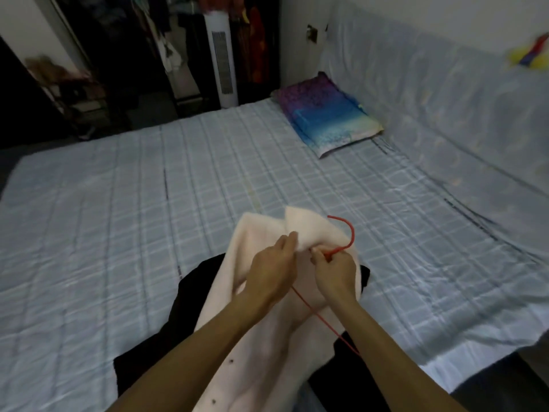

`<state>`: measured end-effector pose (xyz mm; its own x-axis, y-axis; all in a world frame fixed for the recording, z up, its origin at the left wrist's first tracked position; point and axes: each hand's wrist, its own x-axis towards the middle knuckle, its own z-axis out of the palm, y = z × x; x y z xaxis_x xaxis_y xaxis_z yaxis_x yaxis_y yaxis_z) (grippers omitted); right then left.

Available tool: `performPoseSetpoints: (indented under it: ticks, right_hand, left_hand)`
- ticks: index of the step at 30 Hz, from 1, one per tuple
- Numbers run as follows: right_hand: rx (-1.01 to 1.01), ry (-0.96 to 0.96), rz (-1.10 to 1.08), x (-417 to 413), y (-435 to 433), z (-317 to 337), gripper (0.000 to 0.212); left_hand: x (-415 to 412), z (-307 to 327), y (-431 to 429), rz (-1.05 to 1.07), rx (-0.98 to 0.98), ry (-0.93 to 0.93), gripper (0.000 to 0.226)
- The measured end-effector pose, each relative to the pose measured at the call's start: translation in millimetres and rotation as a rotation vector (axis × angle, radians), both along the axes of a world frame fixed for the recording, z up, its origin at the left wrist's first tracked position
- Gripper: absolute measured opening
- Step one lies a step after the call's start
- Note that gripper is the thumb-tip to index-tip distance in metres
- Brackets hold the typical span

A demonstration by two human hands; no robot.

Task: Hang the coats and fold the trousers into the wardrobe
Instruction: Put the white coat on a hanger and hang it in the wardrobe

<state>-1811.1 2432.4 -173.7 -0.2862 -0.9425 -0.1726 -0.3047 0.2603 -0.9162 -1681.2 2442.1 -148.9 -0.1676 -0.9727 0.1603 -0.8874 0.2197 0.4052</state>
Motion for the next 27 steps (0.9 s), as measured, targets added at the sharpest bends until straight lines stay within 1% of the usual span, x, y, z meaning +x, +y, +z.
performPoseSetpoints:
  ticks: [3, 5, 7, 9, 10, 11, 13, 14, 15, 17, 18, 20, 22, 24, 26, 27]
  right_hand:
    - [-0.124, -0.057, 0.053, -1, 5, 16, 0.013]
    - [-0.171, -0.121, 0.078, -1, 7, 23, 0.018]
    - [-0.230, -0.158, 0.115, -1, 8, 32, 0.023]
    - [-0.308, -0.164, 0.179, 1, 5, 41, 0.019]
    - [-0.341, -0.158, 0.213, 2, 2, 46, 0.015]
    - [-0.376, -0.148, 0.244, 2, 0, 52, 0.012]
    - [-0.428, -0.111, 0.298, 3, -6, 58, 0.011]
    - [-0.433, -0.078, 0.331, 3, -9, 60, 0.008]
    - [-0.437, -0.033, 0.378, 2, -12, 62, 0.006]
    - [-0.453, 0.091, 0.487, -1, -17, 65, 0.016]
    - [-0.468, 0.142, 0.517, -4, -18, 66, 0.018]
    - [-0.541, 0.206, 0.488, -13, -16, 71, 0.020]
    - [-0.691, 0.210, 0.386, -29, -10, 66, 0.020]
    - [-0.820, 0.196, 0.298, -45, 2, 50, 0.013]
    - [-0.863, 0.186, 0.296, -58, 17, 26, 0.014]
    - [-0.839, 0.182, 0.327, -63, 24, 13, 0.015]
  left_hand:
    - [7, 12, 6, -0.027, -0.075, -0.039, 0.038]
    - [16, 23, 1, -0.040, -0.115, -0.069, 0.039]
    - [24, 36, -7, -0.071, -0.139, -0.097, 0.051]
    - [29, 48, -16, -0.082, -0.124, -0.181, 0.071]
    - [30, 55, -18, -0.072, -0.097, -0.225, 0.075]
    - [30, 62, -19, -0.055, -0.092, -0.255, 0.072]
    - [31, 72, -16, -0.025, -0.157, -0.305, 0.057]
    - [32, 75, -12, -0.004, -0.179, -0.322, 0.053]
    - [33, 78, -9, 0.019, -0.174, -0.328, 0.052]
    - [34, 80, -3, 0.068, -0.147, -0.337, 0.056]
    - [35, 79, -1, 0.092, -0.142, -0.338, 0.058]
    - [34, 81, 1, 0.132, -0.143, -0.345, 0.057]
    - [35, 85, 3, 0.167, -0.164, -0.358, 0.056]
    - [38, 89, 5, 0.217, -0.193, -0.373, 0.053]
    - [40, 92, 8, 0.272, -0.221, -0.378, 0.046]
    - [38, 94, 10, 0.294, -0.231, -0.378, 0.043]
